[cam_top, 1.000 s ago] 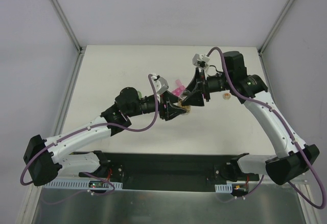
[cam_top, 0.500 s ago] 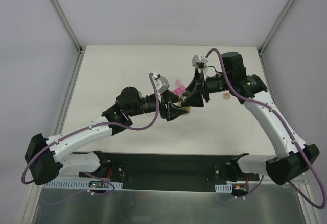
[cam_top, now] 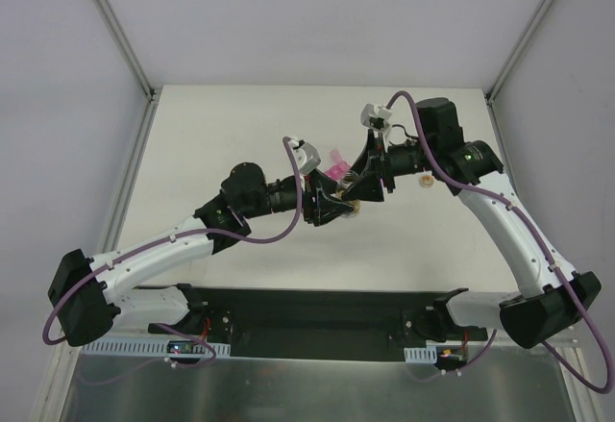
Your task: Sort the pills into containers
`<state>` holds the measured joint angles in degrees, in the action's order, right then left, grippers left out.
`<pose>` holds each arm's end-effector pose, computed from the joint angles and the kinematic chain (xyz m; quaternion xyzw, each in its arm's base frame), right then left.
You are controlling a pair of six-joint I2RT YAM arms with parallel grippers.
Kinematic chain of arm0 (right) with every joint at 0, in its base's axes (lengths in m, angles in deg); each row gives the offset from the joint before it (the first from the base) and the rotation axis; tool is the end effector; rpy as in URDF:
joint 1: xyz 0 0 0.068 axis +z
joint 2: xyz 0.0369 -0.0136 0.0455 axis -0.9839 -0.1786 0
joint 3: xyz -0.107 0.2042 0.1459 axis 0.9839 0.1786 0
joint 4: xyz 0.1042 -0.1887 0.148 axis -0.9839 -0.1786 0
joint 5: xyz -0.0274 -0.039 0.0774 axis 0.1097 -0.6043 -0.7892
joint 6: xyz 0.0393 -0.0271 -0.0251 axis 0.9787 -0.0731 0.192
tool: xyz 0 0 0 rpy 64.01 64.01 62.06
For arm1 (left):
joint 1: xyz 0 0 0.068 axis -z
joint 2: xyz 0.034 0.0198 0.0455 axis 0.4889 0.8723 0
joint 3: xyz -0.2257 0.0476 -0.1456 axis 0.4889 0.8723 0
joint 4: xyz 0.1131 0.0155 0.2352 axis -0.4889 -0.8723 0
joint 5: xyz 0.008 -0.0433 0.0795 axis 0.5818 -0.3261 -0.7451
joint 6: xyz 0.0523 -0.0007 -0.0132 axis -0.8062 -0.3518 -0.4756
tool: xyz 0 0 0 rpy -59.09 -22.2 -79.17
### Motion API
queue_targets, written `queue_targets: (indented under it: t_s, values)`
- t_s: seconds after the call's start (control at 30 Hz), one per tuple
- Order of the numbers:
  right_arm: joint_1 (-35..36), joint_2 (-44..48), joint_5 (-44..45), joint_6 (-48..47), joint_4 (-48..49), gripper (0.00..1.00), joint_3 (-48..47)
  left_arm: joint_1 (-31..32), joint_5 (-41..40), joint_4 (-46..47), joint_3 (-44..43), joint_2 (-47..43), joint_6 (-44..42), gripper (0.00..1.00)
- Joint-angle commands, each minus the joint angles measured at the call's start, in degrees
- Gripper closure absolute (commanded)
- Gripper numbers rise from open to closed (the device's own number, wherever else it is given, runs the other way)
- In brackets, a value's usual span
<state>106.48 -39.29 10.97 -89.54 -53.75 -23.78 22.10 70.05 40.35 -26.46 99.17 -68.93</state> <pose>0.2150 0.1432 0.4062 -0.5727 0.5468 0.4315 0.4323 0.1551 -0.2187 0.3544 0.3598 0.5443 -0.5240 0.5474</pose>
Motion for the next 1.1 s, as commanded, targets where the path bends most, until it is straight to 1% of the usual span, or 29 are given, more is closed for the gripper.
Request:
queue_targets:
  t_s: [0.0, 0.13, 0.27, 0.3, 0.33, 0.47, 0.67, 0.9, 0.97, 1.0, 1.03, 1.07]
  values:
    - [0.4, 0.2, -1.4, -0.4, 2.2, 0.57, -2.2, 0.6, 3.2, 4.4, -2.0, -0.8, 1.9, 0.94]
    - [0.4, 0.5, -1.9, 0.2, 2.4, 0.48, -2.3, 0.5, 3.1, 5.8, -1.2, -1.6, 2.6, 1.0]
    - [0.4, 0.4, -2.6, 0.7, 2.7, 0.43, -2.1, 0.5, 3.2, 6.5, -0.7, -2.1, 3.1, 1.0]
    - [0.4, 0.5, -2.6, 0.8, 2.8, 0.43, -2.0, 0.6, 3.2, 6.6, -0.7, -2.1, 3.1, 1.0]
    - [0.3, 0.4, -2.6, 0.8, 2.9, 0.4, -1.9, 0.5, 3.2, 6.6, -0.7, -2.2, 3.1, 1.0]
    - [0.3, 0.7, -2.4, 1.2, 3.2, 0.34, -1.5, 0.6, 3.1, 7.0, -0.3, -2.4, 3.1, 1.0]
    - [0.1, 0.9, -2.2, 2.1, 4.1, 0.32, -1.5, 0.5, 3.2, 7.4, 0.2, -2.3, 3.4, 1.0]
    - [-0.9, 0.9, -3.9, 7.4, 7.9, 0.28, -1.8, 0.5, 3.0, 8.0, 1.3, -2.2, 3.3, 1.0]
    - [-1.2, 1.1, -4.0, 8.7, 8.9, 0.32, -1.4, 0.5, 2.8, 8.4, 1.8, -2.3, 3.4, 1.0]
    - [-1.1, 1.3, -4.0, 9.1, 9.3, 0.4, -1.1, 0.5, 2.6, 8.6, 2.0, -2.3, 3.4, 1.0]
    - [-1.1, 1.5, -4.0, 9.6, 10.3, 0.54, -0.7, 0.5, 2.4, 8.7, 2.1, -2.3, 3.5, 1.0]
    - [-1.1, 1.6, -3.7, 9.5, 10.4, 0.58, 0.0, 0.5, 1.9, 9.0, 2.3, -2.3, 3.6, 1.0]
